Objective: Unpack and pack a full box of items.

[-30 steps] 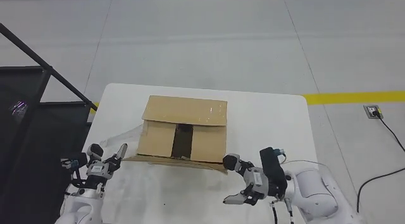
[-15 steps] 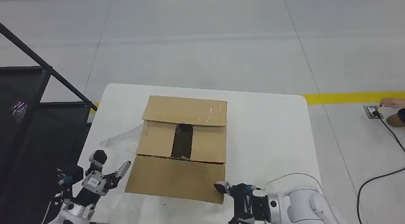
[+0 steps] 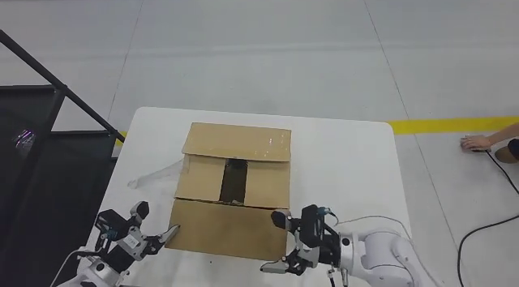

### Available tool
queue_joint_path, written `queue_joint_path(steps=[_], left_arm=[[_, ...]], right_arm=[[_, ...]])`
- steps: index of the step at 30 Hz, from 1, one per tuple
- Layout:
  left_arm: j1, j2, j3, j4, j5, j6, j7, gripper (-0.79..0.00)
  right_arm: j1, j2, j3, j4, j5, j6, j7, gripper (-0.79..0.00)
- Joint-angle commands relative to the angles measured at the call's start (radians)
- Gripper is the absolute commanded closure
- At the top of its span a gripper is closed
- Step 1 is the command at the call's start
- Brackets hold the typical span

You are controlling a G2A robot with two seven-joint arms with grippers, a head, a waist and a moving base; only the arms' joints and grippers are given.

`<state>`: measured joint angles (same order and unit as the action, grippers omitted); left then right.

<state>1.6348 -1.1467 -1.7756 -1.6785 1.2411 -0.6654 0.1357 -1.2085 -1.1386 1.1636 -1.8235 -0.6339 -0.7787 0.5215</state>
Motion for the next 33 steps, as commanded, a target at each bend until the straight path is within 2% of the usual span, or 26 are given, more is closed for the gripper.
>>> queue_joint_path(steps=[1,6,21,26,29,33], left_arm=[[-0.007,0.001,0.004,0.008,-0.005,-0.005,0.001,-0.785],[-0.012,0.002,0.005,0.013,-0.026,0.011,-0.004,-0.785],[-0.012,0.002,0.007,0.011,-0.028,0.015,-0.004,-0.785],[-0.002,0.006,0.009,-0.007,-0.007,-0.023,0.014,-0.785],[0.001,0.007,0.012,-0.007,0.011,-0.011,0.035,-0.785],[-0.001,0.009,0.014,0.008,0.009,-0.028,0.061,-0.785]], right_arm=[[0.04,-0.001,-0.003,0.008,0.096,0.047,0.026,-0.785],[0.113,-0.011,-0.042,0.087,0.337,0.116,0.066,-0.785],[0.108,-0.013,-0.045,0.093,0.372,0.13,0.047,-0.785],[0.19,-0.033,-0.102,0.184,0.562,0.237,0.048,-0.785],[0.269,-0.056,-0.159,0.275,0.766,0.385,0.1,-0.785],[0.358,-0.085,-0.204,0.399,0.967,0.434,0.141,-0.785]])
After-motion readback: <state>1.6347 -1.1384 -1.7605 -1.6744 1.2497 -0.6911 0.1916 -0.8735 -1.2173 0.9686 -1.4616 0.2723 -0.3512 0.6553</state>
